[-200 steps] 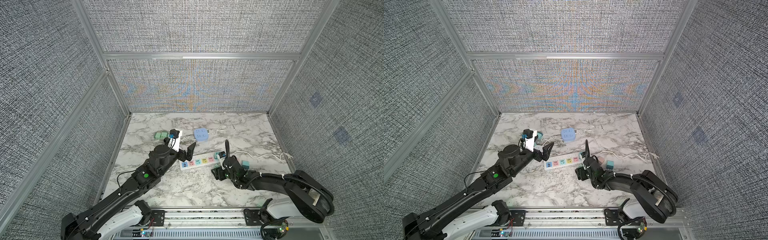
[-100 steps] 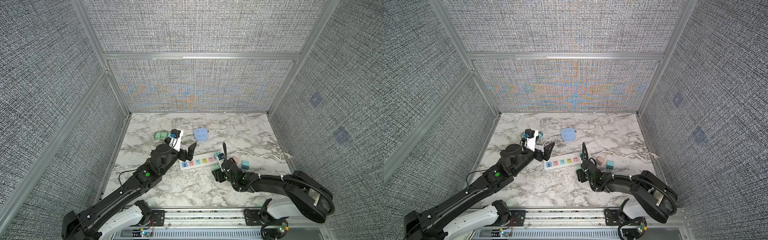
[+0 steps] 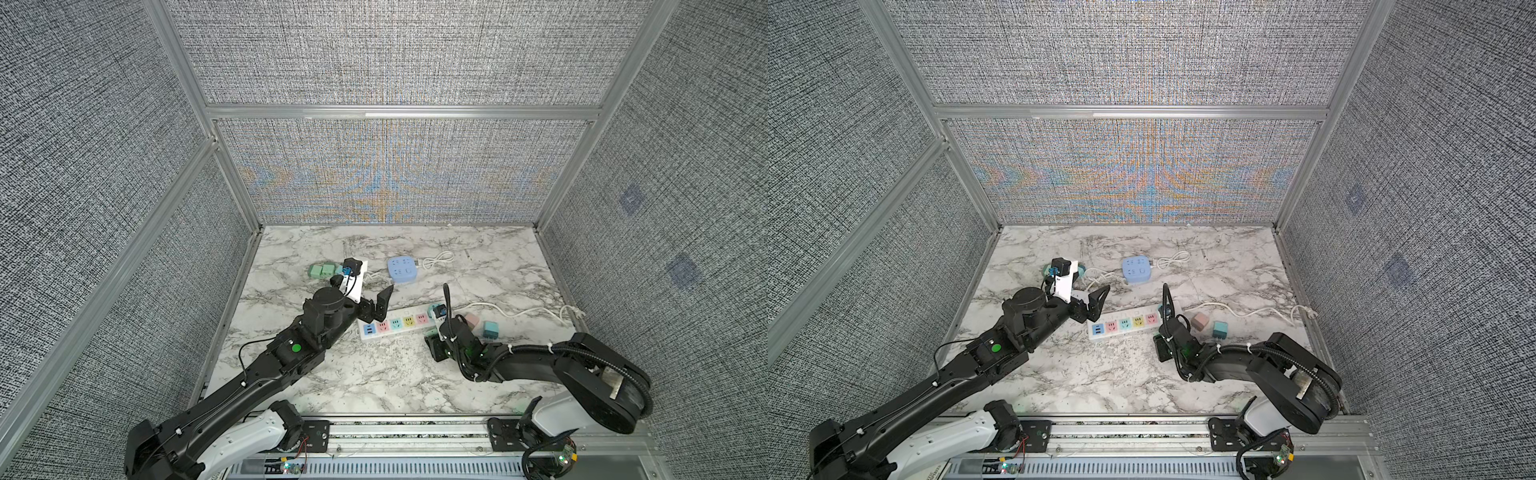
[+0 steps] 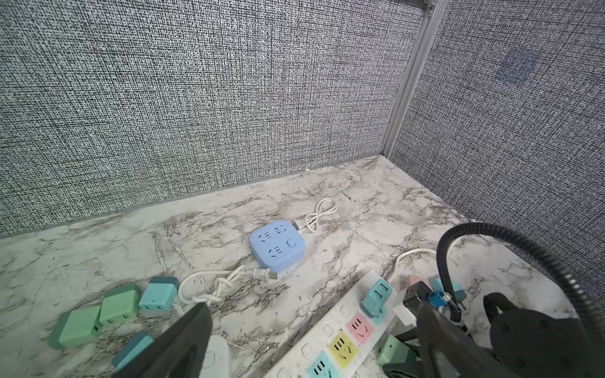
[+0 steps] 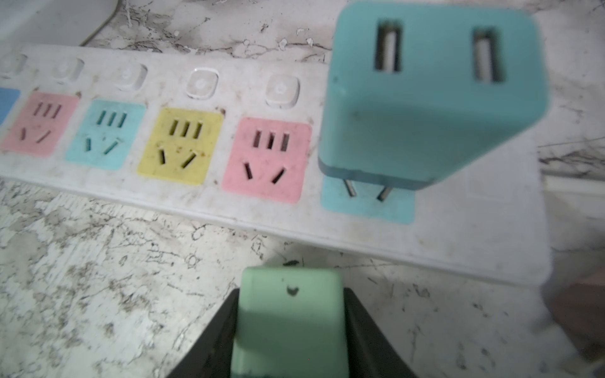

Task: Insert plugs into power strip
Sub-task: Pick up the plug from the center of the table.

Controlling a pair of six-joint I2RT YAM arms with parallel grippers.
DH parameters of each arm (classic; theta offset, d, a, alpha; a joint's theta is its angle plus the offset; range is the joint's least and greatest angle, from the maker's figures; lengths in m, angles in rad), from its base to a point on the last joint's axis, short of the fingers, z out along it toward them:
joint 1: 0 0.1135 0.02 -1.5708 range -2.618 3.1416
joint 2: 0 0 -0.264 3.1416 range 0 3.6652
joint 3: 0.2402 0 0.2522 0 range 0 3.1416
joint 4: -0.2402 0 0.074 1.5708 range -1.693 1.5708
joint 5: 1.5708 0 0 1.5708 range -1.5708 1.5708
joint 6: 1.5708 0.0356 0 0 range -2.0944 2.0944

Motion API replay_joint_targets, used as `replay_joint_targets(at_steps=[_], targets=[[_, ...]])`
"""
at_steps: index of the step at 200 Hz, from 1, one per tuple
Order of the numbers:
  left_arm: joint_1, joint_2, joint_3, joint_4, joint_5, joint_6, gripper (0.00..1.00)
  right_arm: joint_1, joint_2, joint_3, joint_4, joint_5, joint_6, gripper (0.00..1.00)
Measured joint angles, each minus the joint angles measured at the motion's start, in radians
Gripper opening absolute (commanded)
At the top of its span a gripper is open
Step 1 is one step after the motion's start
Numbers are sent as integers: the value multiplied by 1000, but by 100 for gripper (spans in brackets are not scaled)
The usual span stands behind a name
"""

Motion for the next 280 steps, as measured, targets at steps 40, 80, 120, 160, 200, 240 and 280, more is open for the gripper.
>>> replay_joint_targets(at_steps=[40,80,120,160,200,240,280], targets=[[0,-3,-2,-6,0,-1,99,15,16,-1,35,13,7,35],[0,9,5,-14,0,-13,99,35,-6,-11,26,9,16,28],[0,21,14,-23,5,-31,99,48,-108,-56,-14,7,14,21],[0,29,5,-17,99,-13,94,76,-302,-99,-7,35,-48,17],[0,40,3,-6,222,19,89,89,-501,-146,31,58,-175,16],[0,84,14,14,309,30,86,92,-621,-191,113,60,-298,16],[0,146,37,19,405,55,84,92,-655,-183,180,51,-385,16]])
